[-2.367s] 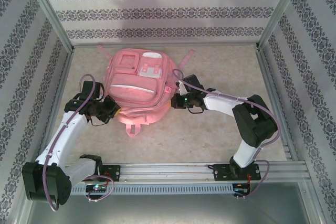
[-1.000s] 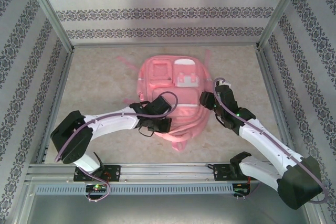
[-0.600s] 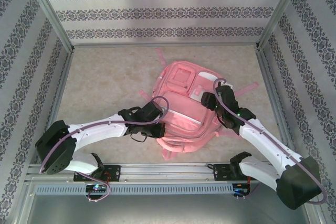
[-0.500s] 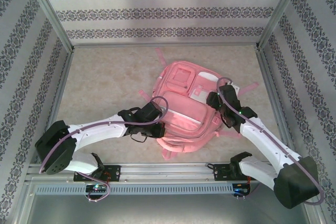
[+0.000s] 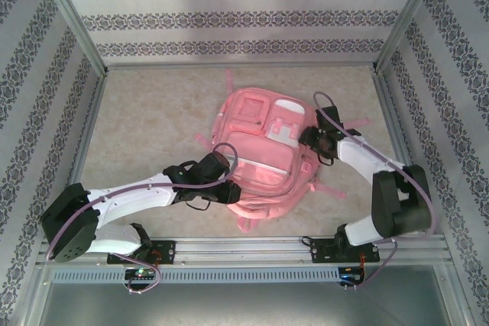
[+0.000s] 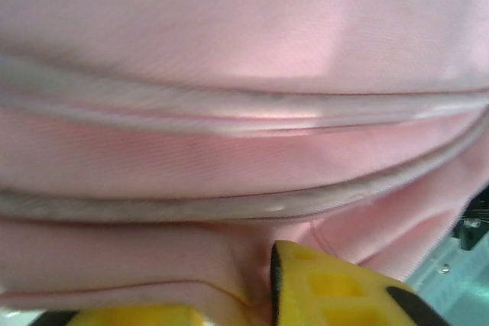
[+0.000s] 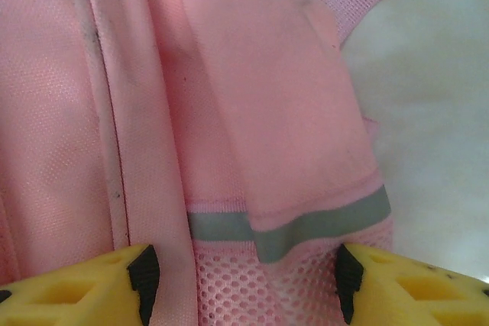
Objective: Pack books, pencil case, and school supplies into a backpack
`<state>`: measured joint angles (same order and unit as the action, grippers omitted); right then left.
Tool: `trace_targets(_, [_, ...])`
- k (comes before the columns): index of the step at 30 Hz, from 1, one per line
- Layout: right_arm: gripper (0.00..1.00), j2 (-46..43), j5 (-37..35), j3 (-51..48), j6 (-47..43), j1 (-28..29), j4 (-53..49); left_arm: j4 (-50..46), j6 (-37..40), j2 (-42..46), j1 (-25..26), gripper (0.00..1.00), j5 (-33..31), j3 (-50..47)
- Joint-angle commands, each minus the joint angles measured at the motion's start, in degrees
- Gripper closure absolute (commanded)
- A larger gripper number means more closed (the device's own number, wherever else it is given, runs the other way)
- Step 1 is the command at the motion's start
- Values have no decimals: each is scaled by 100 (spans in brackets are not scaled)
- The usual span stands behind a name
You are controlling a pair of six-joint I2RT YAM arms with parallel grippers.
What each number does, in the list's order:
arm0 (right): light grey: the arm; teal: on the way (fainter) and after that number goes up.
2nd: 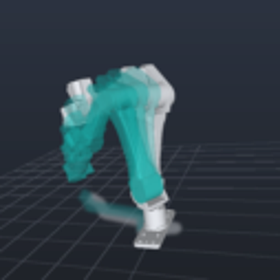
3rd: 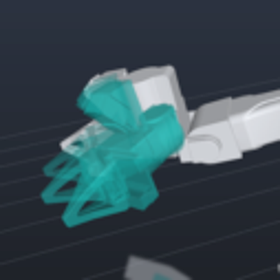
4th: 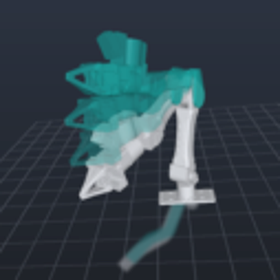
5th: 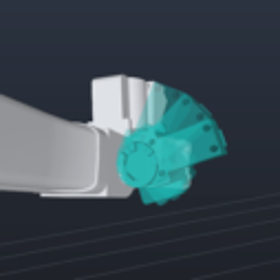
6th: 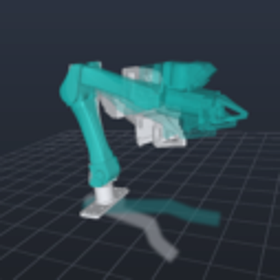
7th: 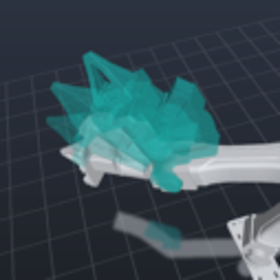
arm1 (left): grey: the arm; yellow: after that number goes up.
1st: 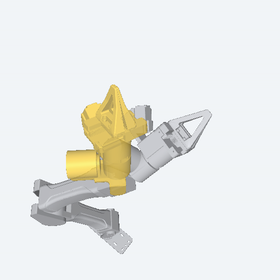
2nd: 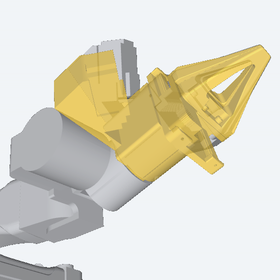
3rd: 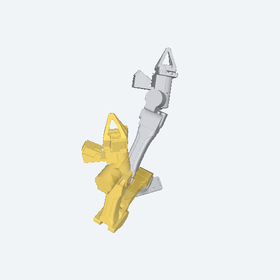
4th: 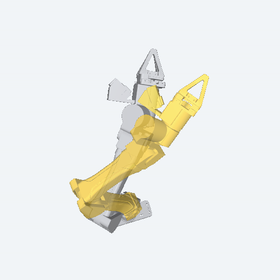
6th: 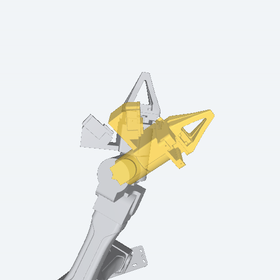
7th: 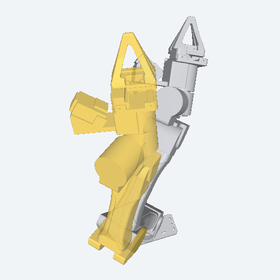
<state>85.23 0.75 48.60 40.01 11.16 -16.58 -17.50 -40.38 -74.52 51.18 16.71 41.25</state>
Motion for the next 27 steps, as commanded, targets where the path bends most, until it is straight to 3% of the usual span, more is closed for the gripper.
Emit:
trace_targets(1, [35, 184, 1432, 209, -519, 372, 650, 193, 364, -4, 213, 62, 362, 56])
trace_targets(4, [34, 82, 1044, 324, -606, 396, 367, -313, 573, 194, 237, 49, -31, 274])
trace_targets(6, [26, -170, 572, 248, -608, 401, 205, -743, 751, 447, 226, 34, -466, 433])
trace_targets(8, [5, -540, 224, 68, -604, 393, 153, -1101, 923, 797, 147, 0, -782, 569])
trace_targets(14, [2, -2078, -902, -239, -1224, 641, 106, -1197, 1518, 1869, -508, 1, -790, 900])
trace_targets(15, [2, -2288, -1162, -252, -1294, 719, 136, -1196, 1589, 1982, -618, 1, -1080, 942])
trace_targets(18, [2, -2943, -1377, -532, -1705, 767, 842, -830, 1643, 2369, -975, 1, -2913, 792])
trace_targets(20, [2, -3204, -1113, -1050, -2731, 730, 2110, 305, 2830, 2590, -1402, 1, -2851, 343])
trace_targets(22, [2, -3254, -990, -1492, -3656, 738, 2823, 1169, 3391, 2525, -1865, 1, -3264, -31])
trace_targets(23, [2, -3196, -937, -1625, -3920, 670, 3009, 1573, 3706, 2377, -2197, 1, -3102, -207])
trace_targets(27, [2, -2810, -942, -2287, -4223, 335, 4065, 2183, 3558, 1567, -3664, 1, -2495, -667])
